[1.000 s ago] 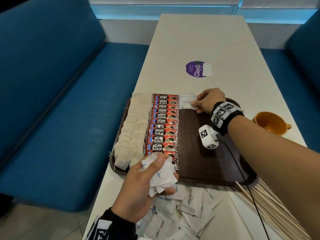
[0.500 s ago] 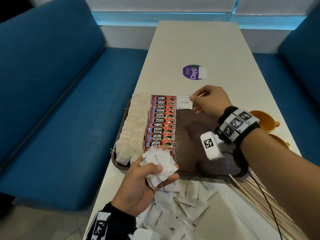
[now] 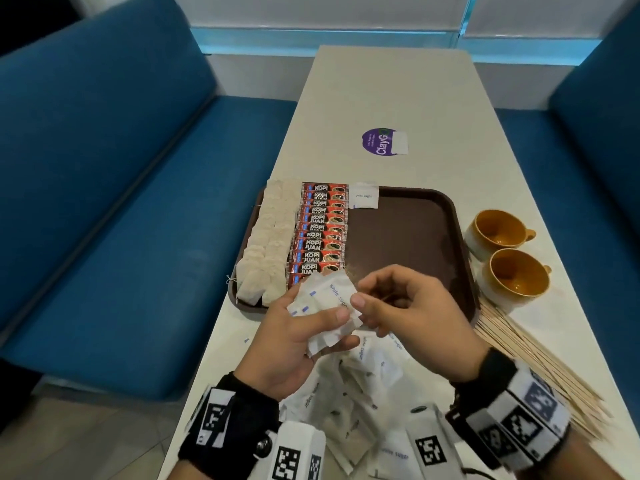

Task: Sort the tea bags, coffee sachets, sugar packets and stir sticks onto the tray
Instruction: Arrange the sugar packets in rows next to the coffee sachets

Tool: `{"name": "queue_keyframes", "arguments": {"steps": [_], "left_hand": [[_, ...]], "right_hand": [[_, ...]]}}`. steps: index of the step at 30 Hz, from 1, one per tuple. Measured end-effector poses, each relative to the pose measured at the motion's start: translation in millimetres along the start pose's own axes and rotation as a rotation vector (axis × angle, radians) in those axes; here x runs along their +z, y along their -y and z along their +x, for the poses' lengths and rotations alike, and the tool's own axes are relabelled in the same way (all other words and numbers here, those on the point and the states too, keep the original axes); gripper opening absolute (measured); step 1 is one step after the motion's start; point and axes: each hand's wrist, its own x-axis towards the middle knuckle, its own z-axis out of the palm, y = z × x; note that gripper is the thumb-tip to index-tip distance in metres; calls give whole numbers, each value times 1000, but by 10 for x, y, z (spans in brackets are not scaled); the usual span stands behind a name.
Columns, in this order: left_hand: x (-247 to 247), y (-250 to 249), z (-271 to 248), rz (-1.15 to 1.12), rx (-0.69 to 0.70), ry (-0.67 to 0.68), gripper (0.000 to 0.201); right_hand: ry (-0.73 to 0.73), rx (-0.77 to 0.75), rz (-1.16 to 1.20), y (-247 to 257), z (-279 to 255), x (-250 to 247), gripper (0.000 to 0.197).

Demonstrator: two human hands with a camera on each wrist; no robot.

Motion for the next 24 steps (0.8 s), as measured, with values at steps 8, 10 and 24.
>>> {"name": "queue_keyframes", "arguments": {"steps": [8, 10, 24], "left_hand": [[90, 110, -27, 87, 13, -62, 48], [97, 126, -39, 67, 5, -89, 50], [122, 156, -13, 56, -57, -133, 33]], "right_hand": [[-11, 31, 104, -111, -66, -28, 8], [-36, 58, 186, -133, -45, -46, 3], [57, 25, 129, -138, -20, -72, 17]]}}
